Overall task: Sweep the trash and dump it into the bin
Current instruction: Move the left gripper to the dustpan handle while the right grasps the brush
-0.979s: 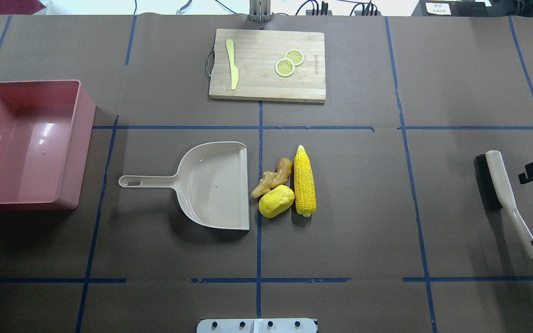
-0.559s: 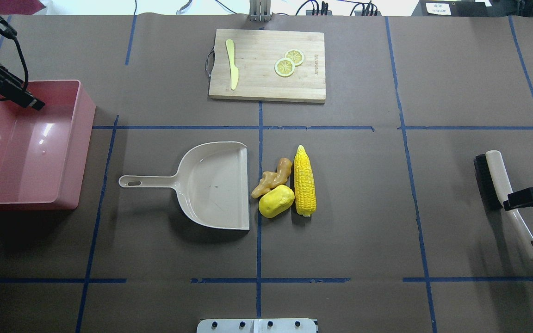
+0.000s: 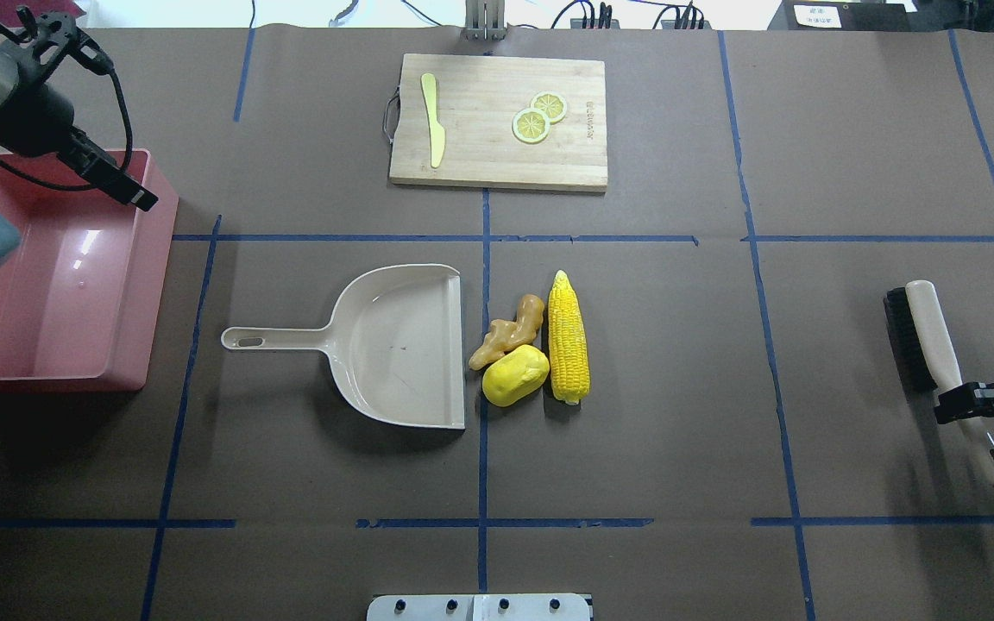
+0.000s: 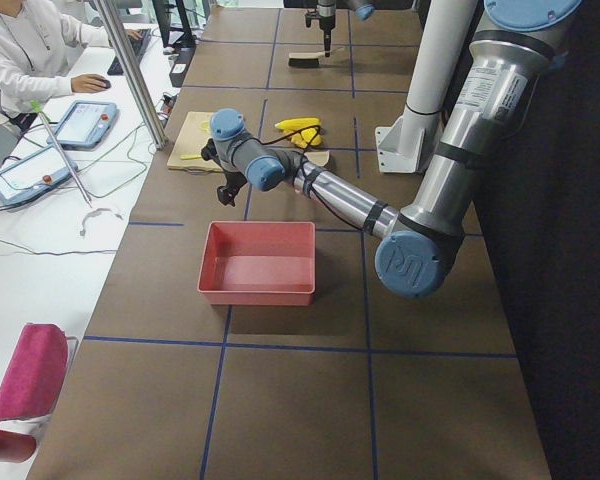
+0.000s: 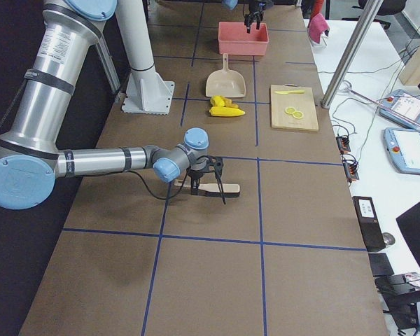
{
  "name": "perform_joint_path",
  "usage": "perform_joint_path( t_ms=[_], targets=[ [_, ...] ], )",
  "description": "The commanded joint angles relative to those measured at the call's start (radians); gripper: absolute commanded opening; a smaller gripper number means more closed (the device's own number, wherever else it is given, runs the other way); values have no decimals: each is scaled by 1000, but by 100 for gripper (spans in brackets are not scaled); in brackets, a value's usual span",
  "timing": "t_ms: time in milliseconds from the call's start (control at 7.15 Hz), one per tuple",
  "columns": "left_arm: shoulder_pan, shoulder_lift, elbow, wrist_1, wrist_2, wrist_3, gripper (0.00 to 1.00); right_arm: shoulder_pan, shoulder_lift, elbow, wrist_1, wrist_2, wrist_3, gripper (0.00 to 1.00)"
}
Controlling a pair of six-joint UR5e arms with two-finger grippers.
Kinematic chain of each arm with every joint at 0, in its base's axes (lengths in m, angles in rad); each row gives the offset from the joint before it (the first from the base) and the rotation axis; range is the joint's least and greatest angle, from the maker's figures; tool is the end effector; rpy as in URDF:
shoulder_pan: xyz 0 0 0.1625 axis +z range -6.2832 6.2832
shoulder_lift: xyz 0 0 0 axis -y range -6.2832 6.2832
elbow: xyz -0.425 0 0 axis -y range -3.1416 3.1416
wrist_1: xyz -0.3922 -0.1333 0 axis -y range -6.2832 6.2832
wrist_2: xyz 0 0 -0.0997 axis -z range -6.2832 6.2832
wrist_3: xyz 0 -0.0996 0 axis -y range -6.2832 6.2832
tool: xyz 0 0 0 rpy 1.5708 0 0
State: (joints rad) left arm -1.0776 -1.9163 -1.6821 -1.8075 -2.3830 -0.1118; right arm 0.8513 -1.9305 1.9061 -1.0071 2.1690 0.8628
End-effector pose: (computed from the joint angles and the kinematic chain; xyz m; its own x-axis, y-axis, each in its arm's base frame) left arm 0.2381 -0.5718 0.3783 0.4245 0.6542 -0.6260 -0.3187 0.7551 0.5730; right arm -0.1860 -0.3294 0.5893 0.7098 -0.0053 0.7044 0.0404 0.9986 -0.0331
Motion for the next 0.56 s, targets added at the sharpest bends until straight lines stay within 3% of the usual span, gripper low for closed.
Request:
perform_joint_path(
  t_ms=[0, 140, 280, 420],
  targets=[
    [63, -9, 2, -68, 30, -5, 100, -29, -11, -7, 16, -3, 18, 61],
    [88, -9, -4, -93, 43, -6, 100, -34, -16, -7, 47, -5, 48, 46],
    [147, -10, -2, -93, 62, -6, 100, -35, -47, -7, 97, -3, 51, 9],
    [191, -24, -5, -93, 91, 59, 100, -34, -54, -6, 126, -3, 48, 9]
  ],
)
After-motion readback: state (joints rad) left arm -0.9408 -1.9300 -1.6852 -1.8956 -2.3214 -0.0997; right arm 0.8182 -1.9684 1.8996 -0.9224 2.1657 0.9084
